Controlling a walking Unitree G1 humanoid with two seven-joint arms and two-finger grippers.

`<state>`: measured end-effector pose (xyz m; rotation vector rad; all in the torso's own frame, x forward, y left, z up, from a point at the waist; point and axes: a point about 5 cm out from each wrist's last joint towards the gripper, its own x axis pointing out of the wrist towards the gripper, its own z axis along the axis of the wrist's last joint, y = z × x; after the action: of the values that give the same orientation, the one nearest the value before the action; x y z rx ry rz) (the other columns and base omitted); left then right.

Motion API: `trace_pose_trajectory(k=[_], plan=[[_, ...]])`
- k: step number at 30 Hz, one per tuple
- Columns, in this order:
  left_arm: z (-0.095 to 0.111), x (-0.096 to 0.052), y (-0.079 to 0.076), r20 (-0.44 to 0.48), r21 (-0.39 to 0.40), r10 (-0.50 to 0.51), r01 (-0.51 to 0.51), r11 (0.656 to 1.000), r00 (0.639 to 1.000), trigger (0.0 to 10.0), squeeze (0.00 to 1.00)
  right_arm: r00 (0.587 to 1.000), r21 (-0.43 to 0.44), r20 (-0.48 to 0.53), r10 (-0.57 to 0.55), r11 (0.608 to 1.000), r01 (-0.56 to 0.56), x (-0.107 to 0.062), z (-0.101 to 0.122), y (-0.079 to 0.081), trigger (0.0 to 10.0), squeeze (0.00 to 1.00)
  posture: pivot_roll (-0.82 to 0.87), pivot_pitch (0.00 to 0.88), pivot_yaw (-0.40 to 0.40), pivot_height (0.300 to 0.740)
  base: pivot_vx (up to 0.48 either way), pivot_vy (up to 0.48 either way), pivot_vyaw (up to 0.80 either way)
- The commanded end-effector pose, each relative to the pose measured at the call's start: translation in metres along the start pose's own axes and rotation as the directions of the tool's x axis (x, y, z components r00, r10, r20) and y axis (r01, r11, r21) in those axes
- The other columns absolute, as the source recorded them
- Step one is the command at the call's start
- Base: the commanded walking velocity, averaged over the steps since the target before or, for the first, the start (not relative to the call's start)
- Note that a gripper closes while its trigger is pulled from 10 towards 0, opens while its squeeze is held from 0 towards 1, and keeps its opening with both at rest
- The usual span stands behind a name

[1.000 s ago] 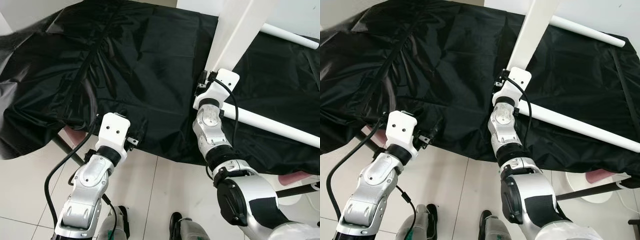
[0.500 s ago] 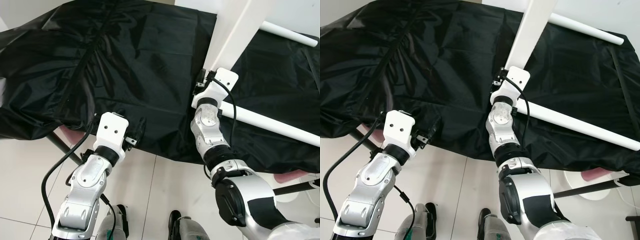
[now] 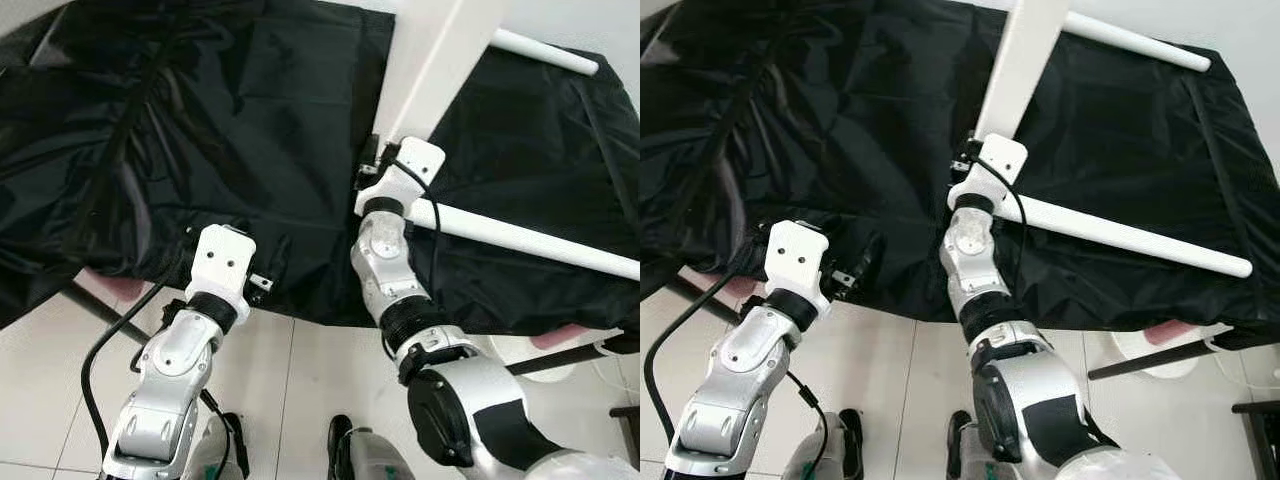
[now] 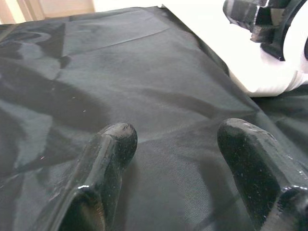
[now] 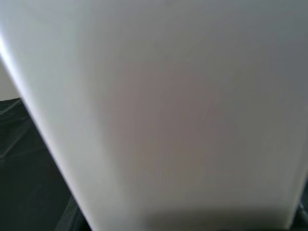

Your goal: Building children table

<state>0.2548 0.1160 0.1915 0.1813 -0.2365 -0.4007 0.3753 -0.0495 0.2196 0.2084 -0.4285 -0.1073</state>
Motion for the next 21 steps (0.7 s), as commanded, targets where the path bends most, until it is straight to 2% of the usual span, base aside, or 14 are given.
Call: trace_pose_trajectory(k=[1,3,4,9,12,16,20,21], plan=[[-0.002,-0.003,0.000,-0.013,0.001,0.020,-0.020,1.000,1.000,10.0,0.00,0.984,0.005,-0.092,0.155,0.988,-0.155,-0.026,-0.020,0.033,10.0,0.00,0.33,0.255,-0.071,0.740,0.000,0.000,0.00],[-0.002,-0.003,0.000,-0.013,0.001,0.020,-0.020,1.000,1.000,10.0,0.00,0.984,0.005,-0.092,0.155,0.988,-0.155,-0.026,-0.020,0.033,10.0,0.00,0.33,0.255,-0.071,0.740,0.000,0.000,0.00],[-0.003,-0.003,0.000,-0.014,0.001,0.023,-0.023,1.000,1.000,10.0,0.00,0.978,0.010,-0.091,0.188,0.982,-0.188,-0.033,-0.021,0.042,10.0,0.00,0.33,0.250,-0.076,0.740,0.000,0.000,0.00],[-0.003,-0.002,0.000,-0.014,0.001,0.024,-0.024,1.000,1.000,10.0,0.00,0.973,0.014,-0.086,0.213,0.977,-0.213,-0.038,-0.021,0.048,10.0,0.00,0.33,0.248,-0.077,0.740,0.000,0.000,0.00],[-0.003,-0.002,0.001,-0.011,0.001,0.029,-0.029,1.000,1.000,10.0,0.00,0.964,0.043,-0.068,0.257,0.966,-0.254,-0.044,-0.016,0.064,10.0,0.00,0.33,0.243,-0.076,0.740,0.000,0.000,0.00],[-0.003,-0.002,0.001,-0.010,0.001,0.030,-0.030,1.000,1.000,10.0,0.00,0.963,0.051,-0.060,0.264,0.964,-0.261,-0.045,-0.015,0.068,10.0,0.00,0.33,0.245,-0.076,0.740,0.000,0.000,0.00],[-0.003,-0.002,0.002,-0.009,0.003,0.029,-0.029,1.000,1.000,10.0,0.00,0.965,0.139,-0.074,0.253,0.960,-0.241,-0.045,-0.011,0.074,10.0,0.00,0.33,0.245,-0.070,0.740,0.000,0.000,0.00],[-0.003,-0.002,0.002,-0.009,0.003,0.029,-0.029,1.000,1.000,10.0,0.00,0.965,0.139,-0.074,0.253,0.960,-0.241,-0.045,-0.011,0.074,10.0,0.00,0.33,0.245,-0.070,0.740,0.000,0.000,0.00]])
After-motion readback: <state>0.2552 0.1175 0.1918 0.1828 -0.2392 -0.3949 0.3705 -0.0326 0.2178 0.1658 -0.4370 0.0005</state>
